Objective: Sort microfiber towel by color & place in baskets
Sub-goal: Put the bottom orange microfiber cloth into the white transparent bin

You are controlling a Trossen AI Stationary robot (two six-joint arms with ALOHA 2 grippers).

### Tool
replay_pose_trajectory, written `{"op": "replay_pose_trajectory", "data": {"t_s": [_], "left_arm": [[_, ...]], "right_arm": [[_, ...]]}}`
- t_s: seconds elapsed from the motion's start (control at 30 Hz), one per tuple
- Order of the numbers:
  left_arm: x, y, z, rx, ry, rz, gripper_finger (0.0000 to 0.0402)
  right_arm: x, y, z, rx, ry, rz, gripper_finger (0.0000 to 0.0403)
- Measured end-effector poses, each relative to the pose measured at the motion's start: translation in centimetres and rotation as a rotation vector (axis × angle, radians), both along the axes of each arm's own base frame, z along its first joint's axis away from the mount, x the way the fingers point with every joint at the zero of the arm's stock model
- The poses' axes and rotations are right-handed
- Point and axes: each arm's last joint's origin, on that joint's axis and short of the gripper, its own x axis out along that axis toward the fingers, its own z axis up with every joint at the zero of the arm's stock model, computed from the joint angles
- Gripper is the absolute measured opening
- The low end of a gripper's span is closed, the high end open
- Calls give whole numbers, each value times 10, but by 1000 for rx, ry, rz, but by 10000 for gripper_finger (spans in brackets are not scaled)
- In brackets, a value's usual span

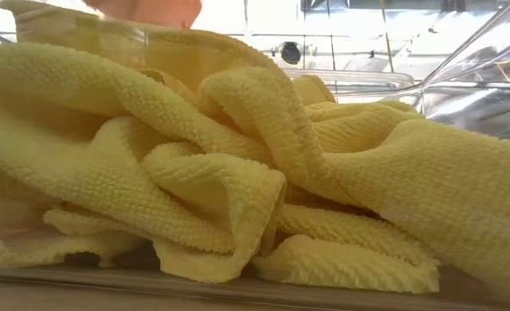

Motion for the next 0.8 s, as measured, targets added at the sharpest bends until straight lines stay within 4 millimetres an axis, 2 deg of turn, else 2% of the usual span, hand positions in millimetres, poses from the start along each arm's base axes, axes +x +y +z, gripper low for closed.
{"op": "replay_pose_trajectory", "data": {"t_s": [0.2, 0.27, 0.37, 0.57, 0.8], "left_arm": [[-3, -2, -1, 11, 7, -21, 26], [-2, -2, -1, 16, 11, -20, 26], [1, 1, -1, 13, 11, -6, 26], [13, 6, -10, 28, 31, 33, 26], [21, 4, -19, 76, 51, 6, 26]], "right_arm": [[-1, 8, -2, 24, 95, 155, 28], [-2, 11, -3, 24, 109, 183, 11], [-3, 13, -1, 29, 86, 180, 25], [-5, 11, 7, -11, -44, 11, 71], [-16, 25, 4, -9, -3, 70, 143]]}}
